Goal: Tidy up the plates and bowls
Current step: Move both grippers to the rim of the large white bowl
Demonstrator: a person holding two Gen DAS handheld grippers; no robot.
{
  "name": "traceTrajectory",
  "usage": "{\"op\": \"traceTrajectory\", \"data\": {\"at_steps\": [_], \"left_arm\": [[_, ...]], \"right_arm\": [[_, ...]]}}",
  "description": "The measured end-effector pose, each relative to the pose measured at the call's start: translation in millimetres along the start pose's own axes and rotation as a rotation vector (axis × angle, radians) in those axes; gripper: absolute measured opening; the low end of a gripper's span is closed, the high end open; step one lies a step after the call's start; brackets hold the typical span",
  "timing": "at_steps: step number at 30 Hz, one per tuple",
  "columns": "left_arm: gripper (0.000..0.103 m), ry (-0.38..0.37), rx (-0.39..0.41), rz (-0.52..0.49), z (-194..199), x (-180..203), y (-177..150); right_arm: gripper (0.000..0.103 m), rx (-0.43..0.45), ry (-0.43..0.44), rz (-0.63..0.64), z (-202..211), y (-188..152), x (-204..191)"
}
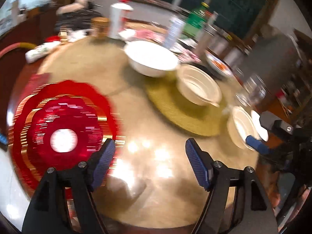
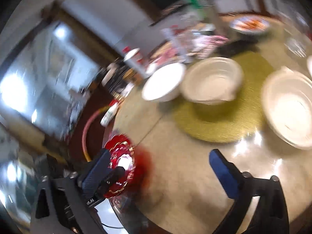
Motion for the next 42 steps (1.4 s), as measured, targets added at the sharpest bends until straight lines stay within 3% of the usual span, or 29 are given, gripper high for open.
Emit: {"op": "traceTrajectory", "data": {"at_steps": [6,10,17,22,29,37,42], "left_arm": [[0.074,-0.065,-0.053,-0.101,-21,77,10],[0.074,-0.188,-0.114,-0.181,-37,143,18],[0.074,-0.277,-0.237,-0.242,-88,249,26],[0.074,-0.288,-0.256,-0.308,-119,308,23],[0.074,-0.327,-0.301,-0.321,-151,353,20],[0.074,-0.377,-0.385,-0.278,-189,375,9],[0.058,-0.381,-0.404,-0.265,-197,377,3]], "right_arm": [[0.103,0.076,-0.073,-0.129,49,12,66],[0.103,0.170,-0.133,-0.207,92,24,113],[0.103,0.277,-0.225,-0.406,153,51,207],[0.103,0.298,-0.242,-0.482,169,71,259],[0.098,0.286,-0.247,-0.508,158,92,296],[0.077,0.252,-0.296,-0.510,140,100,322],[0.063,0.226,-0.316,-0.488,127,103,328]]}}
Point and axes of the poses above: each gripper's, at about its wrist camera, not at the fingertips, and z roughly against the way its jaws point, x to its right, y to its top, the point moved 5 cm from there along -z, roughly the way its jaws point, and after that the axes turned 3 degrees about x, right-handed, at the moved point
